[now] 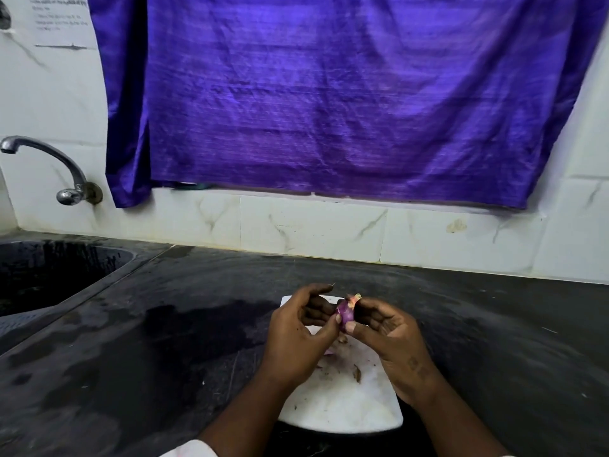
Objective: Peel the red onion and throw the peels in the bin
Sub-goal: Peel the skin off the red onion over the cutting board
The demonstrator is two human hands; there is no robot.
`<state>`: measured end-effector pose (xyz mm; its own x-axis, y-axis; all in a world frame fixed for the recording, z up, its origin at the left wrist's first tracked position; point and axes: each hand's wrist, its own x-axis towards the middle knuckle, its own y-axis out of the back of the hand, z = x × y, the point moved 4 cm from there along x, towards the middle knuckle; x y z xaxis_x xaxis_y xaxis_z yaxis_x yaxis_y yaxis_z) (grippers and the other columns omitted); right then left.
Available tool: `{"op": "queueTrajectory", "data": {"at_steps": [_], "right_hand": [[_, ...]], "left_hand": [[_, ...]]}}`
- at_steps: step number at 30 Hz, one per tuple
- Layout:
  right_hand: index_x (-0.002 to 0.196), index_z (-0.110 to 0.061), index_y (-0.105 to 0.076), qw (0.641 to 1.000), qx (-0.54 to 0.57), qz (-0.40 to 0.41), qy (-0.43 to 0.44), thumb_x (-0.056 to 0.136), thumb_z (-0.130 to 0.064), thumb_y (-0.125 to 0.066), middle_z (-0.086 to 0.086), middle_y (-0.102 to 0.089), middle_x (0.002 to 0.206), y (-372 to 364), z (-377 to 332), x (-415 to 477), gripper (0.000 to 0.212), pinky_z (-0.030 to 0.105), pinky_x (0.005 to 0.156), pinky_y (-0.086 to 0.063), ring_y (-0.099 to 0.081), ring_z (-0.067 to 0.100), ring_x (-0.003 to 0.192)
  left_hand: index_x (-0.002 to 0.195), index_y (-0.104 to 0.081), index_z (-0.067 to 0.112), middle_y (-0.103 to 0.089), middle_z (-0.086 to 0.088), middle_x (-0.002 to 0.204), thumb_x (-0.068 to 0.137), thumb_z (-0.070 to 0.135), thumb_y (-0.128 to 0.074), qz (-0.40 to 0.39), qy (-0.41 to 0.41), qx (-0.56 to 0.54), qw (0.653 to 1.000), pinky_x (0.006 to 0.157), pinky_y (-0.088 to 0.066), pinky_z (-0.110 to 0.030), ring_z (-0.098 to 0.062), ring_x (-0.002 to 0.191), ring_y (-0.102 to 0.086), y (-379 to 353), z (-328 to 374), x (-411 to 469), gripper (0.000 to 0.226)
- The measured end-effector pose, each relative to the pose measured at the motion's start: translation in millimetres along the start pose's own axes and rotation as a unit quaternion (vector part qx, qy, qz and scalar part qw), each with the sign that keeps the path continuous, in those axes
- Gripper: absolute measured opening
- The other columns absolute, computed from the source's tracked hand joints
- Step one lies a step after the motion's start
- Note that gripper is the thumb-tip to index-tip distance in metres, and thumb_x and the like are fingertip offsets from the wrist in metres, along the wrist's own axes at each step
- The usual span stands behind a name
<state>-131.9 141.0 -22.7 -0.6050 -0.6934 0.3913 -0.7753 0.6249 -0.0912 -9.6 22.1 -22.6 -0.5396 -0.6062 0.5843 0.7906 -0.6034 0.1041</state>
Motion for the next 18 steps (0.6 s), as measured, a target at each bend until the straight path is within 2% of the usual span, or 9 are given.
{"op": "queueTrajectory", "data": {"at_steps": [6,10,12,16,18], "right_hand": [[0.103,-0.013,-0.076,1.0,-0.006,0.0,0.005,0.077,0.01,-0.077,0.006,-0.08,0.103,-1.3,0.2,-0.3,0.035,0.023,0.073,-0.061,-0.076,0.019,0.097],[0.103,-0.01,-0.074,0.999,-0.03,0.005,0.013,0.074,0.011,-0.08,0.009,-0.078,0.104,-2.6,3.3,0.3,0.037,0.03,0.083,-0.061,-0.075,0.021,0.101],[0.103,-0.01,-0.074,0.999,-0.03,0.0,0.017,0.073,0.012,-0.08,0.01,-0.077,0.104,-3.4,4.2,0.3,0.037,0.031,0.085,-0.061,-0.074,0.022,0.102],[0.106,-0.003,-0.072,1.0,-0.013,-0.008,0.014,0.074,0.016,-0.077,0.009,-0.078,0.104,-5.3,0.9,-1.6,0.038,0.022,0.077,-0.06,-0.075,0.02,0.1],[0.107,-0.005,-0.072,1.0,-0.001,0.0,0.015,0.075,0.015,-0.077,0.009,-0.078,0.105,-3.6,-1.6,-1.7,0.038,0.024,0.077,-0.06,-0.075,0.02,0.1]], "left_hand": [[0.122,-0.07,0.023,-0.076,0.003,0.087,0.083,0.003,-0.08,0.011,-0.017,0.033,0.999,0.071,-0.06,-0.019,-0.011,0.082,-0.075,-0.1,-1.1,-0.3,0.046],[0.127,-0.066,0.029,-0.075,0.007,0.084,0.084,0.01,-0.079,0.009,-0.021,0.081,0.996,0.073,-0.063,-0.029,-0.011,0.081,-0.074,0.7,-4.1,-0.7,0.049],[0.132,-0.06,0.03,-0.072,0.007,0.086,0.087,0.012,-0.077,-0.005,-0.012,0.083,0.996,0.071,-0.062,-0.026,-0.011,0.083,-0.072,0.0,-3.9,-1.5,0.051],[0.134,-0.047,0.033,-0.064,0.007,0.093,0.097,0.012,-0.064,-0.034,0.003,0.086,0.996,0.06,-0.052,-0.015,-0.008,0.081,-0.066,-3.1,1.6,-5.2,0.046],[0.133,-0.045,0.033,-0.063,0.002,0.095,0.101,0.011,-0.056,-0.029,0.013,0.085,0.996,0.061,-0.053,-0.017,-0.006,0.078,-0.068,-1.7,-0.6,-5.1,0.04]]}}
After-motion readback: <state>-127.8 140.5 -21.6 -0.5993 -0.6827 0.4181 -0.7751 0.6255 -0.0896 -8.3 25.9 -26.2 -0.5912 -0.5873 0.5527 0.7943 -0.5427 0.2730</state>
